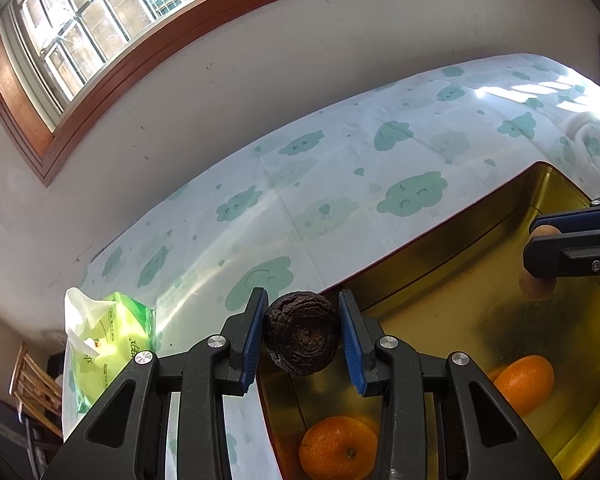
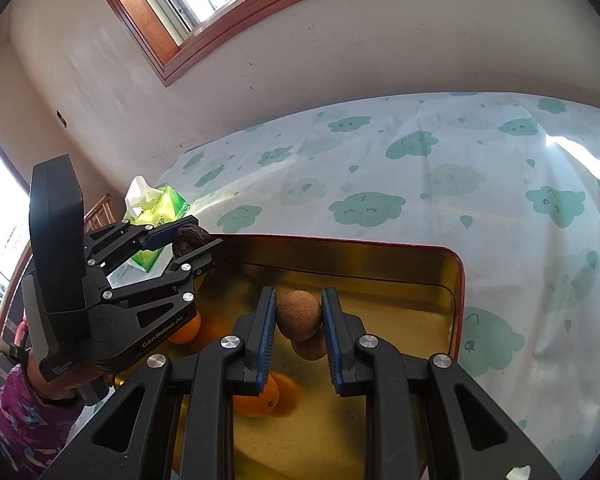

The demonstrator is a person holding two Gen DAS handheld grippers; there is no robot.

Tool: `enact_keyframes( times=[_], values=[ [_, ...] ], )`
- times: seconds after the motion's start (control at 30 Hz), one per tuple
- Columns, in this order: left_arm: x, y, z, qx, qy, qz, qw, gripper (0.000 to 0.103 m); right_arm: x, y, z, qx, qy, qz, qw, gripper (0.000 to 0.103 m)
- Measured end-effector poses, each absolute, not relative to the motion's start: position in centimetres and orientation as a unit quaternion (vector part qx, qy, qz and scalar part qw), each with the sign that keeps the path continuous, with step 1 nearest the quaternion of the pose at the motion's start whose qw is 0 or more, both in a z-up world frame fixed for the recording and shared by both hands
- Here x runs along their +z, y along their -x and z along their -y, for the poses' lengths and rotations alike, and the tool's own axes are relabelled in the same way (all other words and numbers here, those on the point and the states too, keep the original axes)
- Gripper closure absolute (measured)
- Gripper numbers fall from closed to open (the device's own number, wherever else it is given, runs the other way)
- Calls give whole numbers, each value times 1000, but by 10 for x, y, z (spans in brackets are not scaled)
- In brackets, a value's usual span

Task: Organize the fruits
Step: 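Lower the fruits into the tin and open both tools, then withdraw both tools and grasp a dark tea ball with the right tool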

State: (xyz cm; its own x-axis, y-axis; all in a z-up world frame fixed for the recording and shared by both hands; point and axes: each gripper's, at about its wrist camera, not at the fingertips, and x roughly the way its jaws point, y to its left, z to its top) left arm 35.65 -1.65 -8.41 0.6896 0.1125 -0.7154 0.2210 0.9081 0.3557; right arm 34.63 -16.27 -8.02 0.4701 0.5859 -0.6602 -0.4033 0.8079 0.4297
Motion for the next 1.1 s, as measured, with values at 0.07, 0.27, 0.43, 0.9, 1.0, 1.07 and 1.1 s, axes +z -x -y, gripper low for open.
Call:
enact_keyframes(
  times=[0.07, 0.27, 0.43, 0.9, 1.0, 1.07, 1.1],
  values=[
    [-85, -357, 17, -29, -216, -393, 893, 65, -81, -347, 163, 289, -108, -426, 850, 82],
    [-86, -358, 18, -20, -221, -391, 893, 61, -80, -347, 165, 282, -112, -422, 854, 79],
    [-83, -353, 21, -1, -240, -371, 897, 29, -80, -346, 169, 279, -117, -420, 856, 73],
    [-59, -314, 23, 5, -222, -344, 912, 26, -46, -278, 208, 293, -115, -348, 883, 67],
    [-47, -291, 16, 10, -192, -327, 925, 26, -43, -249, 227, 281, -111, -336, 892, 67],
    [-39, -270, 8, -1, -150, -314, 938, 25, -46, -228, 241, 269, -108, -332, 898, 67],
    [-37, -258, 4, -7, -131, -308, 942, 23, -49, -217, 248, 265, -106, -332, 899, 67]
  ],
)
